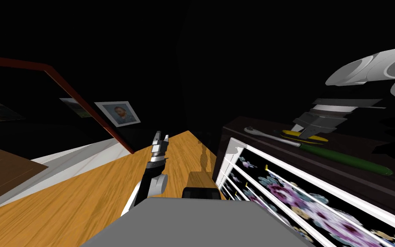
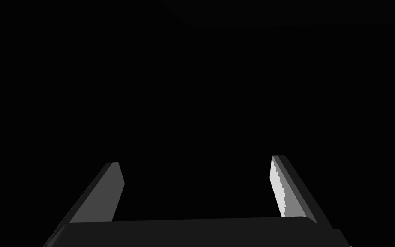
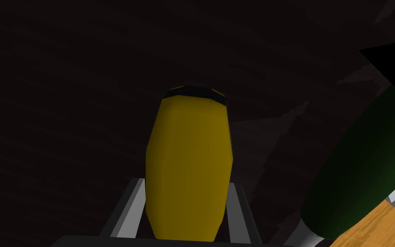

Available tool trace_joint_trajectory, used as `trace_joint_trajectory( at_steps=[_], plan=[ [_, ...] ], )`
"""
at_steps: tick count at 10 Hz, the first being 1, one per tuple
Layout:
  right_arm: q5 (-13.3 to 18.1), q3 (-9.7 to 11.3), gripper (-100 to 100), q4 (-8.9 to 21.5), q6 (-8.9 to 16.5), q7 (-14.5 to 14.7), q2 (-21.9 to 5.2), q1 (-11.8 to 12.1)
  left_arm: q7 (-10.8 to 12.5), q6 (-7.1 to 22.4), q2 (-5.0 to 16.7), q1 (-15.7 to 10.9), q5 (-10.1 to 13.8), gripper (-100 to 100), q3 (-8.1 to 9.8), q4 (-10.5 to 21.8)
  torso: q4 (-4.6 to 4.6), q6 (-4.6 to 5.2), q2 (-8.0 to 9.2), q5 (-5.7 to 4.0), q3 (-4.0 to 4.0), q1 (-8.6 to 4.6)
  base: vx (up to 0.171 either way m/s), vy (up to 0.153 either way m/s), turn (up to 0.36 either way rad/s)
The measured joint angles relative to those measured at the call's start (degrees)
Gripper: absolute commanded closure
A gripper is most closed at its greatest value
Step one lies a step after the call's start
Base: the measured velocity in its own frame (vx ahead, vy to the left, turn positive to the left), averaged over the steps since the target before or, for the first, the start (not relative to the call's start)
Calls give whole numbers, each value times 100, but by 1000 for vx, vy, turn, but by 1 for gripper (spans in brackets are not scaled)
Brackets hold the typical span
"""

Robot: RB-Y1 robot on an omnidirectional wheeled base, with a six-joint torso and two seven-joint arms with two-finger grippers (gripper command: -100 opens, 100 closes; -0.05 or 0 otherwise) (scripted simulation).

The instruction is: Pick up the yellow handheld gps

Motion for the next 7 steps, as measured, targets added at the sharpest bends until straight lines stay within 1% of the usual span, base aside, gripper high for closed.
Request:
trace_joint_trajectory(
  at_steps=[2, 3, 4, 5, 6, 7],
  plan=[
    [0, -1, 100, 0, 0, 3, -1, -1, 0, 0, 0, 0, 0, 0, 0, 0, -1, 1, -3, 0, -2, -1, 0, 0, 0],
    [0, -2, 0, 0, 1, 4, -1, -1, 0, 0, 0, 0, 0, 0, 0, 0, -1, 2, -3, 0, -2, -2, 0, 0, 0],
    [0, -2, 100, 0, 1, 4, -1, 0, 0, 0, 0, 0, 0, 0, 0, 0, -1, 2, -3, 1, -2, -1, 25, -30, -88],
    [-35, -13, 100, 65, -85, -26, -83, 1, 0, 0, 0, 1, 0, 0, 1, 0, 1, 4, -9, 4, -4, -7, 39, -57, -87],
    [-38, 44, 100, 5, -151, -59, -172, -132, 0, 0, 1, 1, 0, 0, 1, 0, 0, 5, -12, 3, -5, -13, 17, -27, -10],
    [-37, 52, 0, -4, -162, -66, -181, -151, 0, 0, 0, 0, 0, 0, 0, 0, -3, 3, -9, -2, -6, -11, 0, 0, 0]
  ],
)
